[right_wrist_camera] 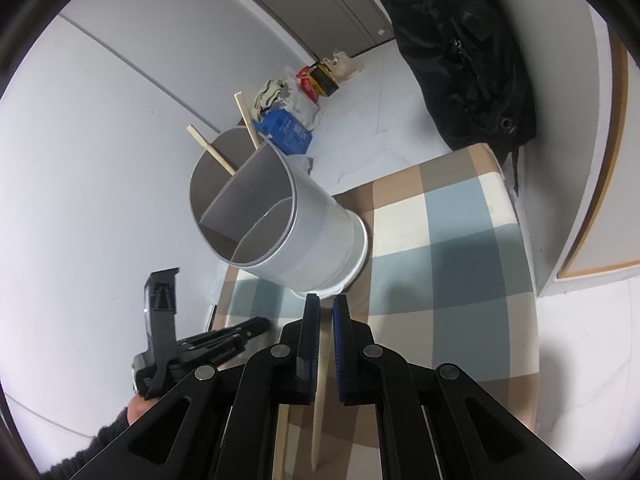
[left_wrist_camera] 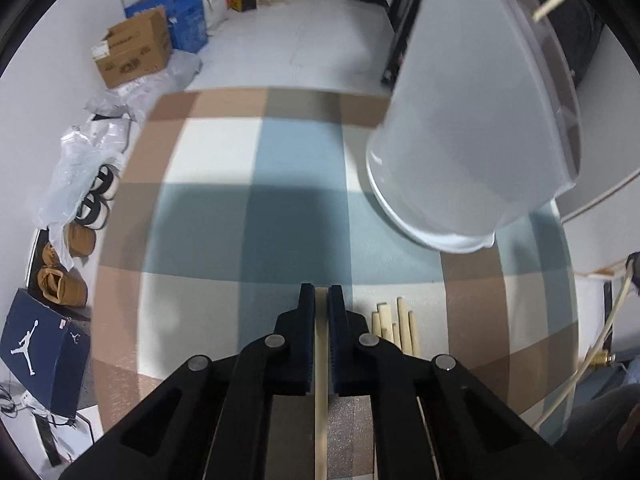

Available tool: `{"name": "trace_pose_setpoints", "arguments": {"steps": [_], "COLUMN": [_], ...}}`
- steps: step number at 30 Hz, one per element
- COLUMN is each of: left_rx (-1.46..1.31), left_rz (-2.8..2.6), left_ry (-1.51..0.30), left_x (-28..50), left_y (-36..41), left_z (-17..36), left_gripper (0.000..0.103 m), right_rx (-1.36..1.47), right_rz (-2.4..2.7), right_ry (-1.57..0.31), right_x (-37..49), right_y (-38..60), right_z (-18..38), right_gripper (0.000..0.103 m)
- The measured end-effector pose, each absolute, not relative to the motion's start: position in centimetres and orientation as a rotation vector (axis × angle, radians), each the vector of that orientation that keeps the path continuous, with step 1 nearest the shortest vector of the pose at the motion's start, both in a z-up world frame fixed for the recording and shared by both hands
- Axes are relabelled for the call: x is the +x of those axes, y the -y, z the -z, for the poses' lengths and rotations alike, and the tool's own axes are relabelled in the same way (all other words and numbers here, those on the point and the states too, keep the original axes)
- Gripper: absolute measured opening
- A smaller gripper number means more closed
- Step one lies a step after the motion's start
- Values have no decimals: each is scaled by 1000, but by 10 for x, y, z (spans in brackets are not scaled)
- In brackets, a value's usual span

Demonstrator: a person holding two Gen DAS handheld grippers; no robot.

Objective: Organize utensils
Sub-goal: 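Lift the chopstick with the right gripper while the left gripper grasps another chopstick, then raise both chopsticks over the utensil holder and release them inside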

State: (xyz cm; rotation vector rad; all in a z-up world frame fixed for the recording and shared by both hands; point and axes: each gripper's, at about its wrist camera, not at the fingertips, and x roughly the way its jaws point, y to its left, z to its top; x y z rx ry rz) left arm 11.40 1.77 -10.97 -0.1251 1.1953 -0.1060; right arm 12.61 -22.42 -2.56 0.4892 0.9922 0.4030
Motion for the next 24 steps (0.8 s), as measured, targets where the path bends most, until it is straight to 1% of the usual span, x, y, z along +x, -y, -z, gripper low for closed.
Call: {"name": "trace_pose_setpoints", "arguments": {"steps": [5, 10, 17, 24], "left_rx": [-117, -137, -134, -133], "left_rz": [111, 125, 158, 179], "left_ry": [-1059, -942, -870, -835], "left_x": [97, 77, 75, 65], "left_y": [-15, -16, -14, -18], "left_z": [72, 33, 13, -5], "left_gripper": [2, 2, 2, 2], "right_rx": [495, 477, 400, 313], "right_rz": [-403, -421, -429, -435], "right_ry": [-965, -890, -781, -685], "right_x": [123, 114, 98, 85], "right_y": [226, 222, 207, 188], "right_z": [22, 7, -16, -42], "right_gripper": [6, 6, 6, 6]}}
